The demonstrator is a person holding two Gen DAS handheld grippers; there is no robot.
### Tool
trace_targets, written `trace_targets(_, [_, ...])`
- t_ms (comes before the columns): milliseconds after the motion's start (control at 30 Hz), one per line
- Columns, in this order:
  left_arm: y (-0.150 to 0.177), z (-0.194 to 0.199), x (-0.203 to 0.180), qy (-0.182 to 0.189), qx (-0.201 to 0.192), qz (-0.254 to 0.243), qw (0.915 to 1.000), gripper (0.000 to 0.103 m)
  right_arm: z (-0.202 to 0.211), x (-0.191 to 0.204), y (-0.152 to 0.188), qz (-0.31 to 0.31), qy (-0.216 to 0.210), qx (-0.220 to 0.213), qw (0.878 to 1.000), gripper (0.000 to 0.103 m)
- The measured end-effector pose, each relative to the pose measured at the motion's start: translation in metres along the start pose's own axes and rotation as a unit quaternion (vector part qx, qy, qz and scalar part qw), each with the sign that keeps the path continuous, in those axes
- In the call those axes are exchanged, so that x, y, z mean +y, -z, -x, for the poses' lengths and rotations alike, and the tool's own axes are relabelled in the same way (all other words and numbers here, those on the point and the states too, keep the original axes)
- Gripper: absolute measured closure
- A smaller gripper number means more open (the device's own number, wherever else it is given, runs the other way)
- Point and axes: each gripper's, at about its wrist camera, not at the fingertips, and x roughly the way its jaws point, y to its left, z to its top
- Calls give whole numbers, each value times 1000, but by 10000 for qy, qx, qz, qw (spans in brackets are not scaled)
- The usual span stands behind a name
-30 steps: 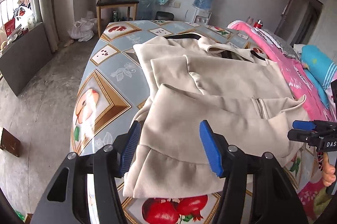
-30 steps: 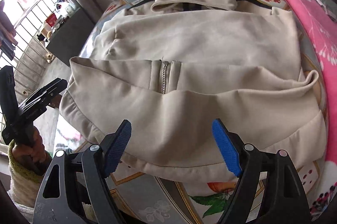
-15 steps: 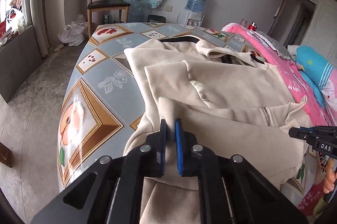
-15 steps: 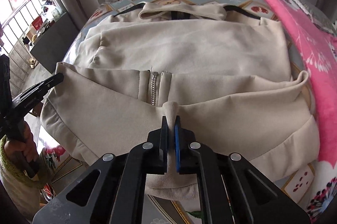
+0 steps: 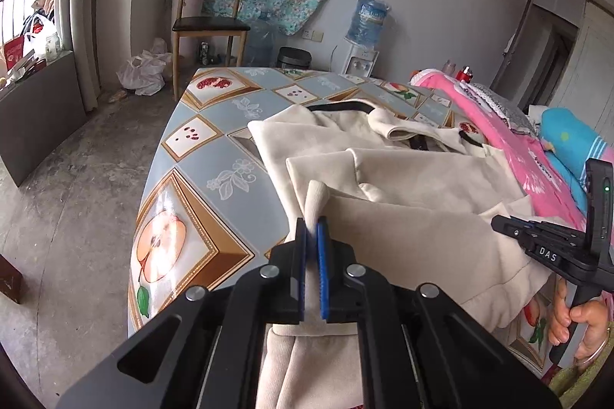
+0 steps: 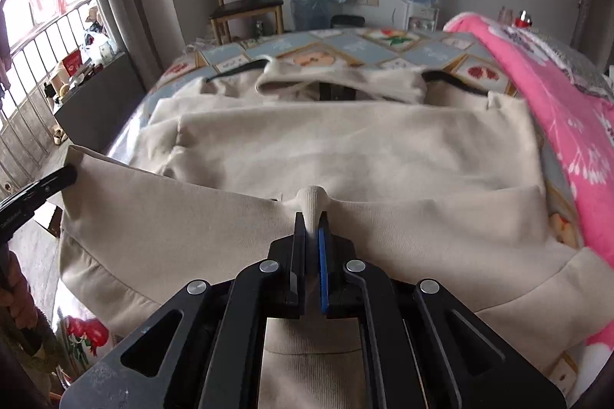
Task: Fold large clothes
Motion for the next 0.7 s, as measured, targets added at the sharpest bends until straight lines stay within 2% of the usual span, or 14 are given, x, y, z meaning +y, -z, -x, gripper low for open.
trace_targets(67, [3, -10, 3, -108, 111, 14, 9999, 98, -13, -4, 5, -117, -85, 97, 9998, 89])
trace_targets(133, [5, -14, 7, -168, 171, 55, 9997, 98, -8, -10, 3, -265, -321, 233, 9989, 73])
trace_targets(167, [5, -14, 8, -169, 181, 81, 9997, 98, -2, -15, 3, -355, -411, 280, 9981, 59])
trace_targets(200, [5, -14, 8, -176, 184, 89, 9996, 98, 9, -22, 3, -452, -467, 212, 9977, 50])
trace_targets(300, [5, -14, 5, -255, 191, 11, 9995, 98, 50, -57, 2, -787, -455, -172, 9957, 45])
trace_targets(400, [4, -15, 4, -298, 210, -8, 9993, 98, 70, -105, 1, -1034, 70, -265, 9943, 45])
trace_targets(467, [4, -16, 5, -330, 232, -10, 9992, 98, 64, -134, 0, -1131, 475, -53, 9924, 44])
trace_targets(567, [4, -18, 3, -405, 247, -48, 9989, 98, 41, -165, 3, -1182, 766, 371, 9893, 44])
trace_targets(633, [4, -18, 1, -462, 248, -97, 9986, 98, 26, -174, 6, -1114, 737, 559, 9895, 53])
trace_targets(667, [4, -19, 0, -489, 248, -124, 9984, 98, 23, -174, 7, -1076, 655, 563, 9904, 65])
trace_targets(700, [4, -19, -1, -526, 245, -164, 9982, 98, 23, -172, 8, -1013, 704, 524, 9910, 82])
